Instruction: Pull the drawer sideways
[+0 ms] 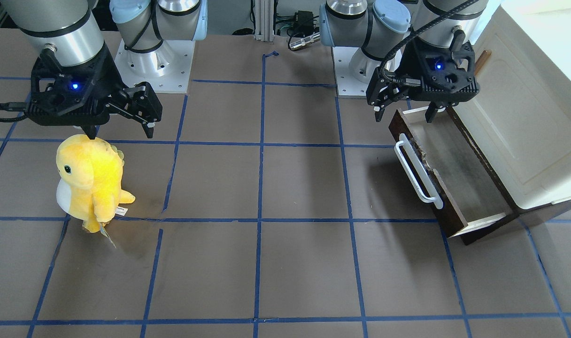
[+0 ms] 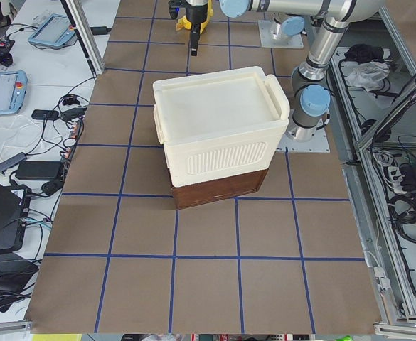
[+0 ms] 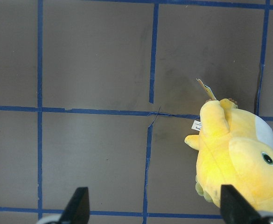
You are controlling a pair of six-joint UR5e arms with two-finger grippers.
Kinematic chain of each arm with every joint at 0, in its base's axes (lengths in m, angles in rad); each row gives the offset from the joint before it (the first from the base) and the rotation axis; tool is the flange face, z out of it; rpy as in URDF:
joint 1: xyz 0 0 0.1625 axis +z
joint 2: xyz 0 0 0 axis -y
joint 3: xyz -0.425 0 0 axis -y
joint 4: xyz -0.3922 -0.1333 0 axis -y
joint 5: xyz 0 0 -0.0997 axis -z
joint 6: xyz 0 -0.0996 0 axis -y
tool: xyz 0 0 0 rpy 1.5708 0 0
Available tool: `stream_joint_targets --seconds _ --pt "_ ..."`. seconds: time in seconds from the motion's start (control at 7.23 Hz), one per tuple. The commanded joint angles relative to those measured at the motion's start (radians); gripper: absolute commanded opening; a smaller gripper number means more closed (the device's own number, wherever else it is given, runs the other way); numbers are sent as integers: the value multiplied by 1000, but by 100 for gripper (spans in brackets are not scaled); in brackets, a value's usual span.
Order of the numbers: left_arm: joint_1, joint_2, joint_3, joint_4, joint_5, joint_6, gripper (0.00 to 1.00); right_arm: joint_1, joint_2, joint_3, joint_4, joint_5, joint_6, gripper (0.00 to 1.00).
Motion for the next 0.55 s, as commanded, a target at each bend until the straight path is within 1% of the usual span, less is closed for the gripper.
stream_joint_targets --seconds 0.0,0.41 --pt "12 -4 -5 64 -7 86 100 0 -1 0 0 0 0 100" --pt "14 -2 5 72 -33 90 100 0 -1 0 0 0 0 100"
